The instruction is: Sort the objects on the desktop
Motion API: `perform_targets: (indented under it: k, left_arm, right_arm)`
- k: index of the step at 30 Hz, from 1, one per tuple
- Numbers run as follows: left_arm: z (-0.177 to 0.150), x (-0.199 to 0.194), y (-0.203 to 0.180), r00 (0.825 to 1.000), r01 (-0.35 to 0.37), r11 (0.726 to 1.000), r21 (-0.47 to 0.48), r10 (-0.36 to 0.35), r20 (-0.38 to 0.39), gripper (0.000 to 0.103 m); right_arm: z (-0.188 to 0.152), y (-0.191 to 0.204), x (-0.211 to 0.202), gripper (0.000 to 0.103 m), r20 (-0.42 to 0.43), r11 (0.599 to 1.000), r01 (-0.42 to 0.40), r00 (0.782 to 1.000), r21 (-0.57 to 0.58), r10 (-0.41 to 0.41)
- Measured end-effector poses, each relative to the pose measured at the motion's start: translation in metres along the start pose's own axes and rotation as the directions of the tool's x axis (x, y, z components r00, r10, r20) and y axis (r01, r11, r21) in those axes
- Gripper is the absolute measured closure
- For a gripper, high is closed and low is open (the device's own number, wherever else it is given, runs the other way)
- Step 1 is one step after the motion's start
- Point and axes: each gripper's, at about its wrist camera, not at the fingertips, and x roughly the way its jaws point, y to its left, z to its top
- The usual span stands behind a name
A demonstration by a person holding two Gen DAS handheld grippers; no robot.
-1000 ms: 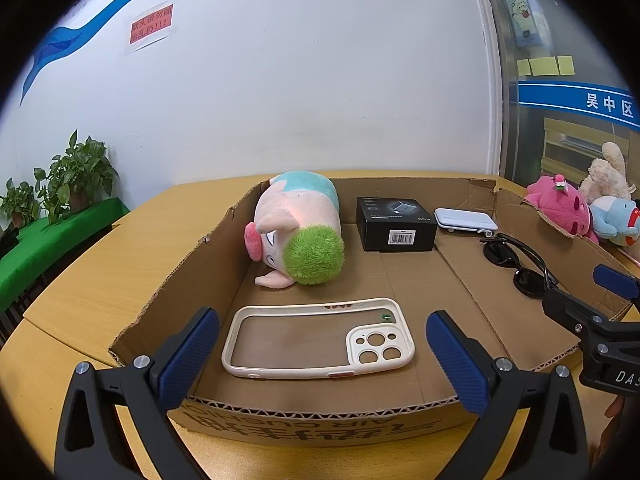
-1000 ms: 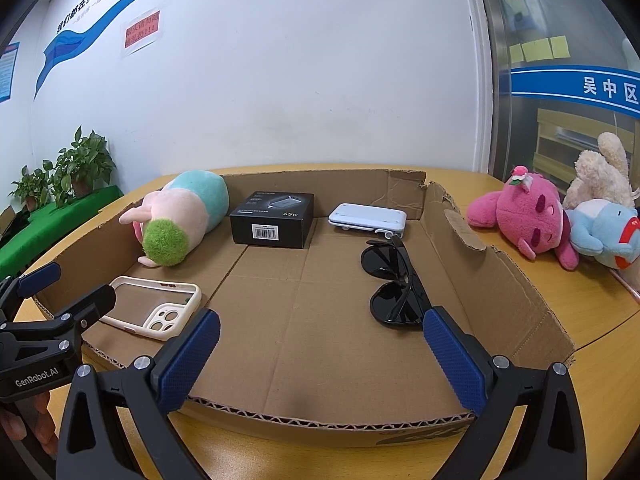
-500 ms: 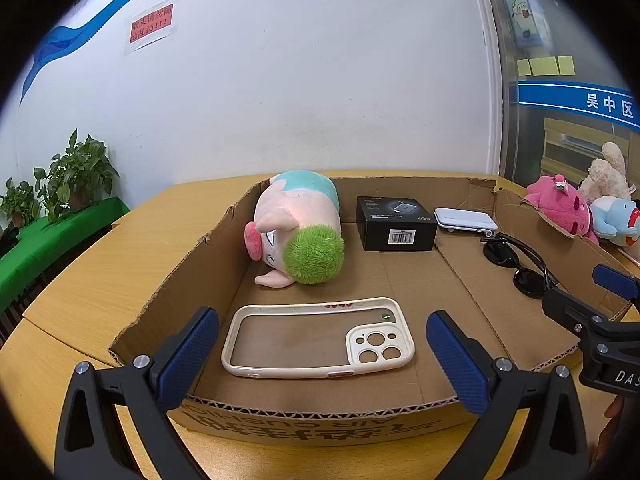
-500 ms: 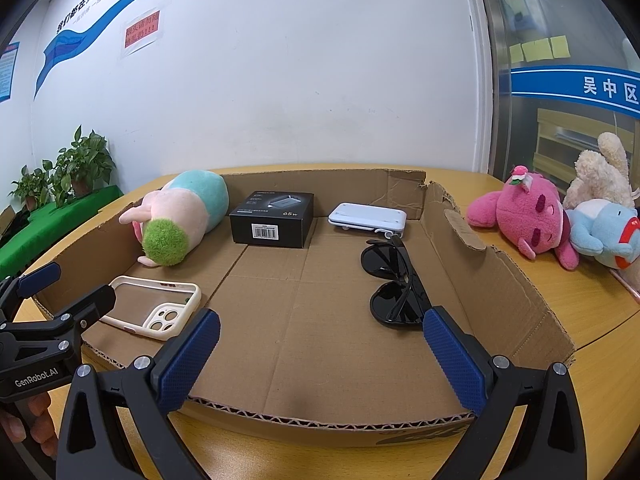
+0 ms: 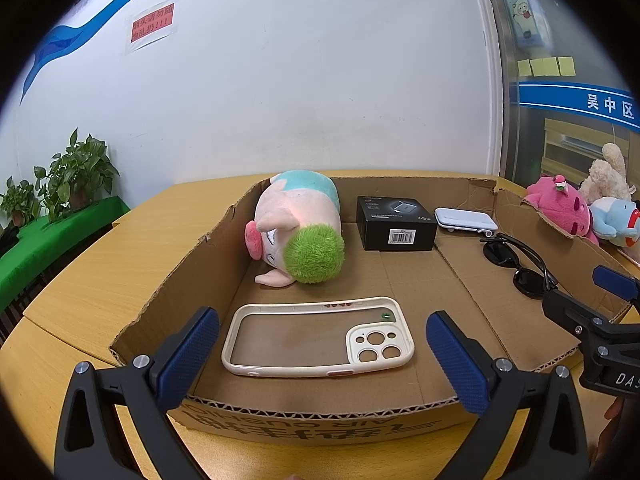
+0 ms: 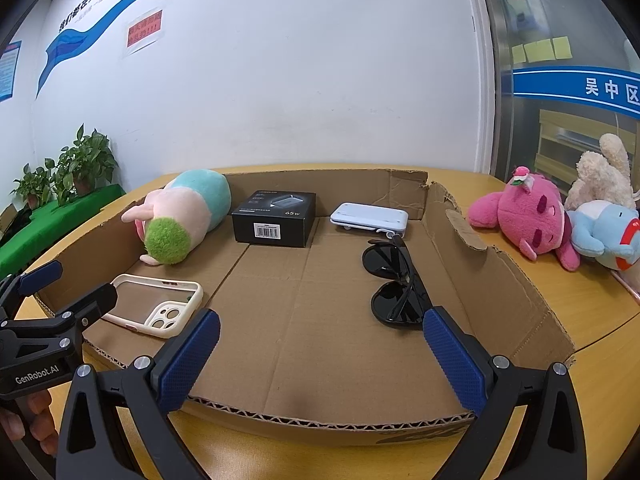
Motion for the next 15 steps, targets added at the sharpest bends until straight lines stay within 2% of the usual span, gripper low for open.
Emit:
perform_targets:
  k: [15]
  left_arm:
    - [-0.0001,-0.0027,0.0003,1.000,-0.008,1.000,-0.004,0.008,-0.005,0.000]
  right_arm:
    - [-0.0005,-0.0006,-0.0011,0.000,0.000,1.000,0.001,1.000,0.001,-0.001]
